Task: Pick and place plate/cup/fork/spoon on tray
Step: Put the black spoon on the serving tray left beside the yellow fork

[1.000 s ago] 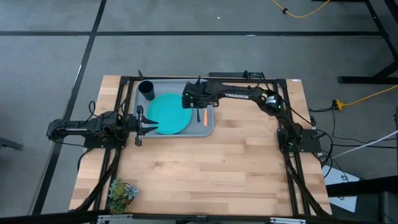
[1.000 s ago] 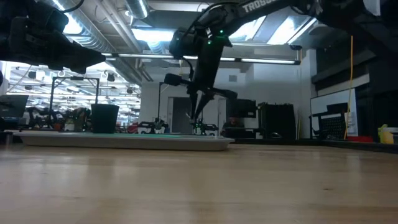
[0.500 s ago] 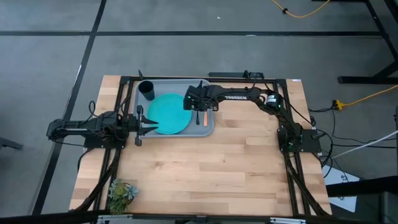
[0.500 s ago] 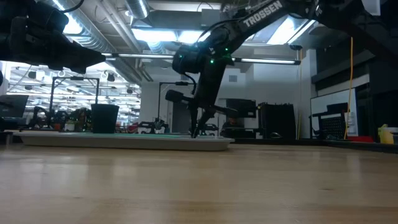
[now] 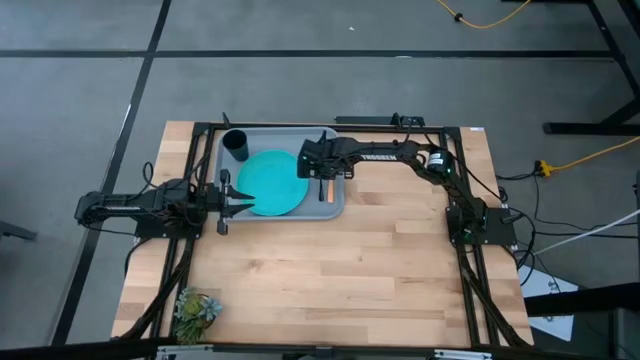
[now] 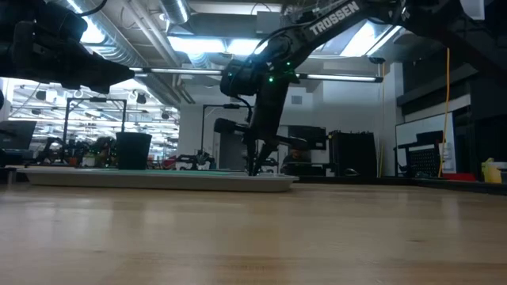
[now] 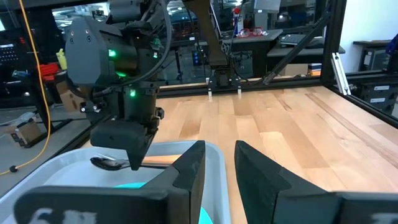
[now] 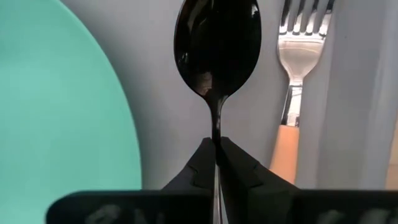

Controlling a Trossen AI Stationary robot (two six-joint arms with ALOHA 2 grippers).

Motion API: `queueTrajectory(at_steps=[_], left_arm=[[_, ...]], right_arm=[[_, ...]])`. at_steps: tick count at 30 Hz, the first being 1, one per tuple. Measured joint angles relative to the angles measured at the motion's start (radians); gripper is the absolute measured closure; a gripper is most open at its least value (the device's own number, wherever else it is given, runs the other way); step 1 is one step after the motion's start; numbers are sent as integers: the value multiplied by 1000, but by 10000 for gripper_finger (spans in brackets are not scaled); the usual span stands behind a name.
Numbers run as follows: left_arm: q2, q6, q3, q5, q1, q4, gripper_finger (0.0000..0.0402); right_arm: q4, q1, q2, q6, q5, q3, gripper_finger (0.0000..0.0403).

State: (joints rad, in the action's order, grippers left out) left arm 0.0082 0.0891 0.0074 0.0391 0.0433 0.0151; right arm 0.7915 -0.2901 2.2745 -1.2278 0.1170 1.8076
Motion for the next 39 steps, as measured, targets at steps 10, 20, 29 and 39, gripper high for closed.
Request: queueTrajectory(at_steps=[10,20,29,39], left_arm=[[0,0,0,0,0,0,321],[0,0,0,0,0,0,321],[0,0,0,0,0,0,321],[0,0,0,0,0,0,321]], right_arm=[[0,2,0,0,21,0,388],[12,3,0,5,21,0,363],[10,3,1,1,22,0,318],[-38,8,2,49,49,0,320]])
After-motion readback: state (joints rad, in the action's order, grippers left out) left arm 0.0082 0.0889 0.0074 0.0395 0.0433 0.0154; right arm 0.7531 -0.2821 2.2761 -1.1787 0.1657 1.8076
